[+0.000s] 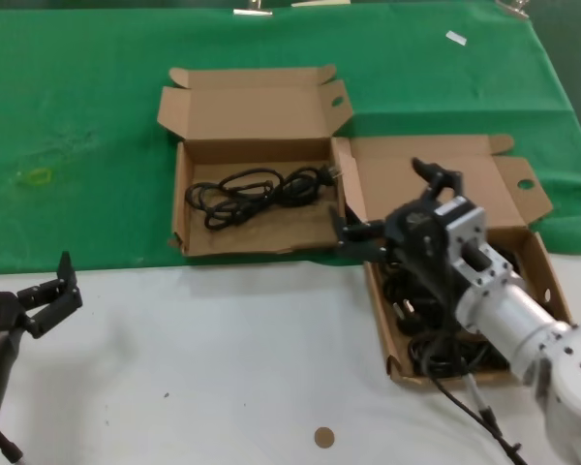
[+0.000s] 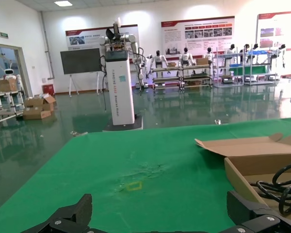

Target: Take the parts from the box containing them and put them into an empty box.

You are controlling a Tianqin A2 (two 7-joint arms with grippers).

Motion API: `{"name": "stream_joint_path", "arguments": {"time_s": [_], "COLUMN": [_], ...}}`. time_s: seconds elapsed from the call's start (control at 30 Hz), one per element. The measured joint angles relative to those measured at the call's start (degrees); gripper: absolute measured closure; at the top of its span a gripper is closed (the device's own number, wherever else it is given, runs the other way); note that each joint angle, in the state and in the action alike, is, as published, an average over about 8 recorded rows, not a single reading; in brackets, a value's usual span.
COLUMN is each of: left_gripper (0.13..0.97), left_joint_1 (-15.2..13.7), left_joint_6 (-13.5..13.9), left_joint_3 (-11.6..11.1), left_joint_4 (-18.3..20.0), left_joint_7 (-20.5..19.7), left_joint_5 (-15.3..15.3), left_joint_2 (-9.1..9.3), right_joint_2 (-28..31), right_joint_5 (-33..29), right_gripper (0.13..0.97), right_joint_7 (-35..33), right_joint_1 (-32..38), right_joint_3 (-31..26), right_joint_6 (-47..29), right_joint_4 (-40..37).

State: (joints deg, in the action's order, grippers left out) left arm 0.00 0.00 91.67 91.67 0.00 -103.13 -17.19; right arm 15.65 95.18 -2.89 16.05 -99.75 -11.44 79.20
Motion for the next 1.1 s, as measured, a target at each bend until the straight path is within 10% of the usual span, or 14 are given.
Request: {"name": "stream_joint_path", "arguments": {"time_s": [1.1], "left_gripper": [0.132], "left_joint_1": [0.0], "left_joint_6": [0.0], "left_joint_3": [0.0], "left_joint_4": [0.0], "left_joint_7": [0.0], "left_joint_5": [0.0], "left_joint_2": [0.0], "right_joint_2": [1.3], "right_joint_5": [6.7], "right_gripper": [0.129], "right_joint_7": [2.5], "right_joint_1": [-13.6], "right_joint_3": [6.9], "right_joint_6": [9.7], "right_joint_4": [10.6]}}
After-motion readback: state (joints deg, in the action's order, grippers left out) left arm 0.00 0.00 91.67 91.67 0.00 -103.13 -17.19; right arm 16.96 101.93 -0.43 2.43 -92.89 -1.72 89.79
